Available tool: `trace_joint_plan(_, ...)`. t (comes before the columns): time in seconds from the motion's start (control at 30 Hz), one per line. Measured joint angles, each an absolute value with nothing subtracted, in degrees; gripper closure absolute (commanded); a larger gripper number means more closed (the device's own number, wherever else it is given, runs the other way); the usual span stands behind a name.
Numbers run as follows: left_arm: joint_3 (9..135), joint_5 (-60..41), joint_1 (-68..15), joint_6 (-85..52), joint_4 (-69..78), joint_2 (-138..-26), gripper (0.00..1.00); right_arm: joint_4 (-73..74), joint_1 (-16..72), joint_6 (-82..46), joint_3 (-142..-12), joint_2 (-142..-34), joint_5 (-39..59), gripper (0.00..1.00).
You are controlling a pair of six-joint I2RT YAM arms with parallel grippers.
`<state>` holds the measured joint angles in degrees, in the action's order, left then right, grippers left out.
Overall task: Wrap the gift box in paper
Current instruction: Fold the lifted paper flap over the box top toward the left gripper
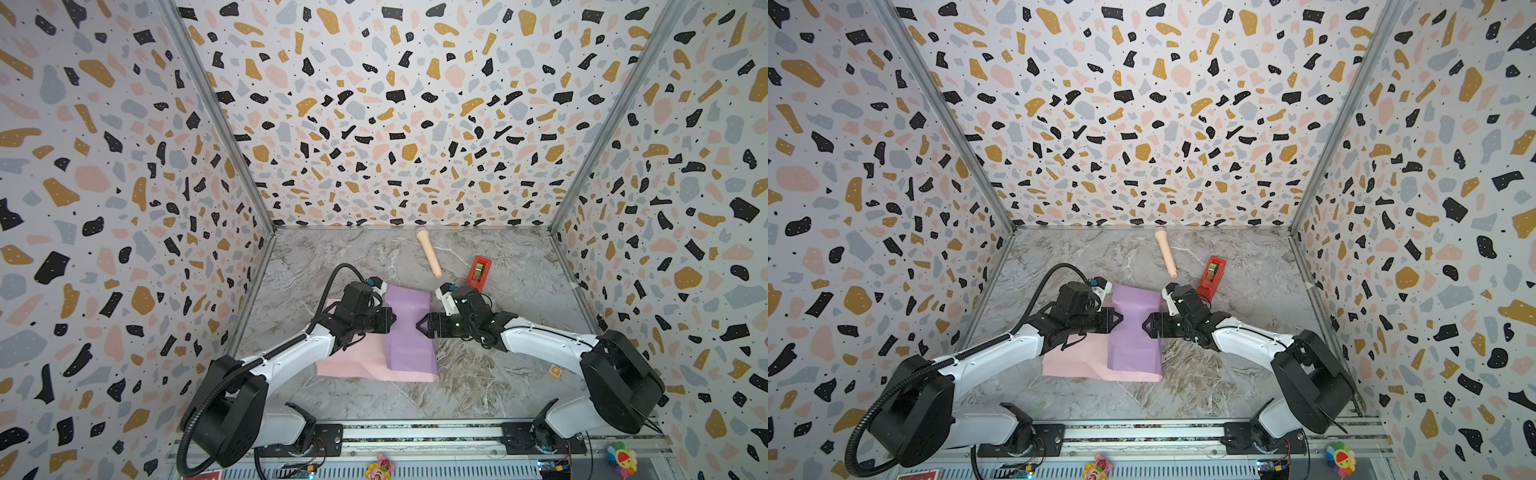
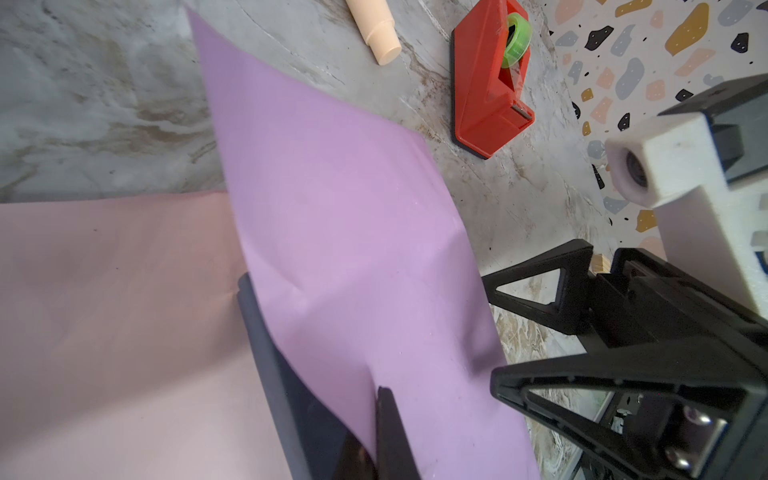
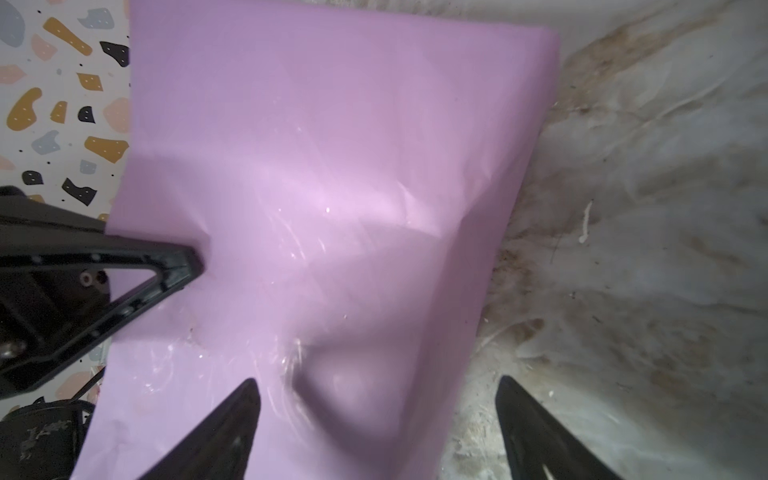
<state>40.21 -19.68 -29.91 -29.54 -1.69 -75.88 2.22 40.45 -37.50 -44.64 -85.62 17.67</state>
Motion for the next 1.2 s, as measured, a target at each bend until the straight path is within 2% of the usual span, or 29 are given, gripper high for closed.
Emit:
trace_joint_plan(0.5,39.9,-20.3,-28.7,-28.4,-1.9,-77.0,0.98,3.5,40.4,-37.1,-44.6,-88.2,18.6,0.12)
trace_joint_plan(0.57,39.9,-20.0,-28.5,-28.1,-1.9,-77.0,0.90,3.7,40.4,-37.1,-44.2,-88.7,18.6,0.13)
trace_joint_plan(0.83,39.9,-15.2,-28.3,-27.6,-3.7,-76.7,0.45,6.8,40.2,-37.5,-42.5,-88.8,18.7,0.13)
trace_joint_plan(0.9,39.8,-14.9,-28.3,-27.9,-4.3,-75.9,0.37,7.2,40.2,-37.6,-42.3,-88.8,18.8,0.13)
trace_joint_plan(1.0,39.0,-16.9,-28.2,-29.1,-3.9,-74.6,0.31,7.5,40.2,-37.6,-42.2,-88.8,18.9,0.13)
trace_joint_plan(1.2,37.8,-21.5,-28.6,-30.9,-3.0,-76.3,0.32,7.6,40.2,-37.6,-42.2,-88.8,18.9,0.13)
